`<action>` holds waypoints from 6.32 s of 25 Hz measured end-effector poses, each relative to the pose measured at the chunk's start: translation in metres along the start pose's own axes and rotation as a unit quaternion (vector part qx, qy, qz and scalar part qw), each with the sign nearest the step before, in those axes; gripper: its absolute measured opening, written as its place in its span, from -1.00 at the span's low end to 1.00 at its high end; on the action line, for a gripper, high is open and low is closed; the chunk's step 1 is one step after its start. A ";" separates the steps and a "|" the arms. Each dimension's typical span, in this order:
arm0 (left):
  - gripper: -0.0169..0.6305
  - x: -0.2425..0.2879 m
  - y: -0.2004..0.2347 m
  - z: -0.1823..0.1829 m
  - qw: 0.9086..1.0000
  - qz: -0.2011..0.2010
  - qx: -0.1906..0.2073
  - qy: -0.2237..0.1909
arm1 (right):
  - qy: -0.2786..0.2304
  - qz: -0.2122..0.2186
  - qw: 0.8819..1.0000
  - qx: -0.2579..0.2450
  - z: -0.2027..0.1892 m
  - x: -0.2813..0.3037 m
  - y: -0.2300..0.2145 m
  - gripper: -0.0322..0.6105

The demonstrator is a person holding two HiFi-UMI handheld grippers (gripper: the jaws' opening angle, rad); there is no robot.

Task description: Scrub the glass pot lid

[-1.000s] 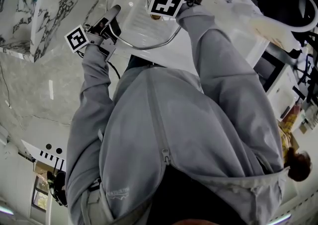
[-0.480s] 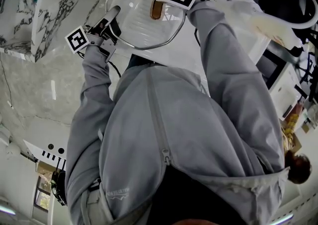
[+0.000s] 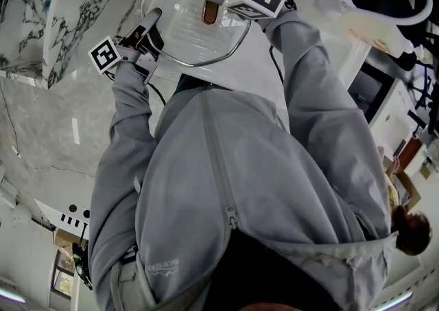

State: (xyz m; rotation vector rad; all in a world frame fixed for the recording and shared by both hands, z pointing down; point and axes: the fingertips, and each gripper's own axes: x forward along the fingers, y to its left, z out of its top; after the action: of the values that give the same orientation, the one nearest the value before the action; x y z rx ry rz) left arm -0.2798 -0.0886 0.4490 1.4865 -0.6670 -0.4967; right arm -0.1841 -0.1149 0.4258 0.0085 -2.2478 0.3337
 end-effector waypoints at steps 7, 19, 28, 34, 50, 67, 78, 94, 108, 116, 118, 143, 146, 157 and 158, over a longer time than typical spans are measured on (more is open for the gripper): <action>-0.89 -0.001 0.000 0.001 1.000 0.003 0.002 -0.004 | -0.031 -0.045 0.998 -0.035 -0.007 -0.017 0.045 -0.77; -0.88 0.002 0.000 -0.001 1.000 0.007 0.012 0.002 | -0.082 -0.081 0.984 -0.138 -0.042 0.018 0.110 -0.77; -0.81 0.004 0.000 -0.015 0.991 0.023 0.121 0.049 | -0.092 -0.005 0.989 -0.116 -0.060 0.031 0.150 -0.77; -0.71 0.008 0.005 -0.021 0.978 0.064 0.175 0.098 | -0.085 0.057 0.990 -0.095 -0.072 0.032 0.167 -0.77; -0.66 0.010 0.007 -0.030 0.971 0.083 0.182 0.134 | -0.165 -0.169 0.971 -0.020 -0.084 -0.059 -0.043 -0.77; -0.63 0.007 0.014 -0.029 0.970 0.106 0.175 0.128 | -0.137 -0.136 0.981 -0.027 -0.112 -0.009 -0.054 -0.77; -0.63 0.005 0.015 -0.029 0.970 0.108 0.178 0.123 | -0.176 -0.125 0.976 0.039 -0.140 -0.013 0.031 -0.77; -0.62 0.006 0.016 -0.031 0.974 0.124 0.148 0.118 | -0.187 -0.037 0.982 0.011 -0.103 0.010 0.126 -0.77; -0.27 0.015 0.016 -0.023 0.925 0.225 0.287 0.104 | -0.172 0.003 0.985 0.012 -0.086 0.019 0.125 -0.77; -0.14 0.011 0.010 -0.014 0.889 0.277 0.362 0.050 | -0.177 0.018 0.984 0.010 -0.085 0.019 0.125 -0.77; -0.12 0.008 0.007 -0.012 0.871 0.298 0.388 0.037 | -0.177 0.018 0.984 0.008 -0.085 0.019 0.125 -0.77; -0.07 0.034 -0.029 -0.042 0.554 0.339 0.753 0.107 | -0.162 0.007 0.987 -0.011 -0.084 0.021 0.126 -0.77; -0.07 0.044 -0.023 -0.060 0.557 0.311 0.758 0.138 | -0.176 0.005 0.984 0.004 -0.079 0.020 0.126 -0.77; -0.08 0.046 -0.014 -0.064 0.584 0.307 0.734 0.161 | -0.189 -0.008 0.982 0.008 -0.069 0.012 0.122 -0.77; -0.07 0.046 -0.015 -0.064 0.582 0.305 0.736 0.160 | -0.189 -0.010 0.982 0.005 -0.068 0.011 0.122 -0.77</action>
State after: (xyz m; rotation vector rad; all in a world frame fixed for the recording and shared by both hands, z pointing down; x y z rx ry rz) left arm -0.2011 -0.0732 0.4405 2.5300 -1.3325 1.2310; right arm -0.1541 0.0209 0.4471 0.1090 -2.6203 0.3566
